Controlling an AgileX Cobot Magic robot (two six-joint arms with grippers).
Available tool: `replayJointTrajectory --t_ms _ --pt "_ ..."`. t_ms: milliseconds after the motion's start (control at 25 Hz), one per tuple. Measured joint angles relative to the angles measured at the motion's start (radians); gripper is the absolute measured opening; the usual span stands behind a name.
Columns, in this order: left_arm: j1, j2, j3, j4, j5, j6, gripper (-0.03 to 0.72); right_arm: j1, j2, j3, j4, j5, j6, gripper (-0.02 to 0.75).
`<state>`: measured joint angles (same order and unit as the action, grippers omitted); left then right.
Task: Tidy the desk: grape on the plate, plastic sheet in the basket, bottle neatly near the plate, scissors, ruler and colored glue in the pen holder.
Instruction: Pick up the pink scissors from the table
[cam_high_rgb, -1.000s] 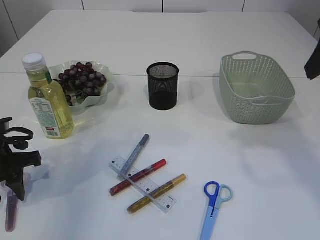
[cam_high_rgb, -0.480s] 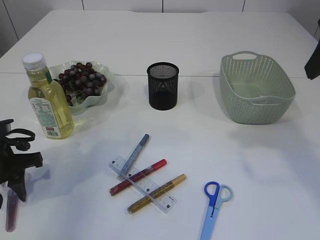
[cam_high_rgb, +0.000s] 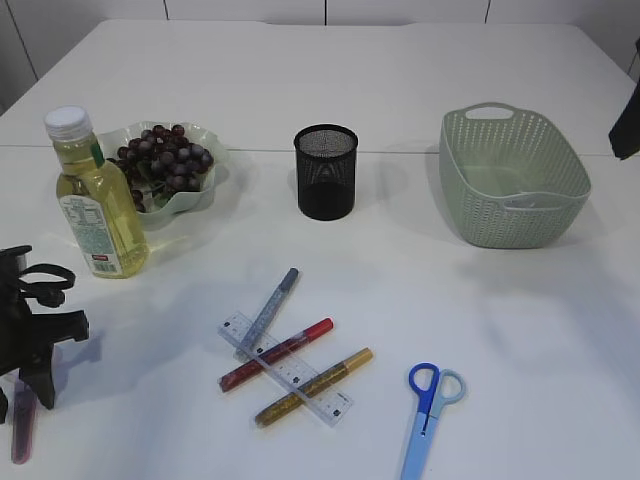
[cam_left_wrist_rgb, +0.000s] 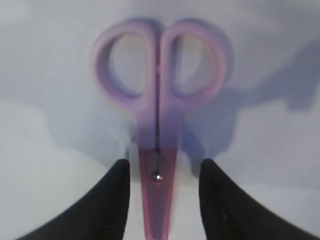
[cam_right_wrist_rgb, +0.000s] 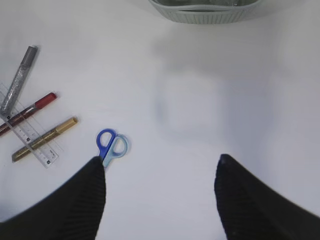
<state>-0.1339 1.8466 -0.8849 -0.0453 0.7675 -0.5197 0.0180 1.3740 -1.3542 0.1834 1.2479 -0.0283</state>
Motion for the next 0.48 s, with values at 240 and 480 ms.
replayJointTrajectory --t_ms 240,480 --pt "0.000 0.000 0.000 0.000 -0.015 0.000 0.309 0.000 0.000 0.000 0.000 0.000 0.000 0.531" --pt "0.000 0.001 0.000 0.000 -0.020 0.002 0.302 0.000 0.000 0.000 0.000 0.000 0.000 0.531"
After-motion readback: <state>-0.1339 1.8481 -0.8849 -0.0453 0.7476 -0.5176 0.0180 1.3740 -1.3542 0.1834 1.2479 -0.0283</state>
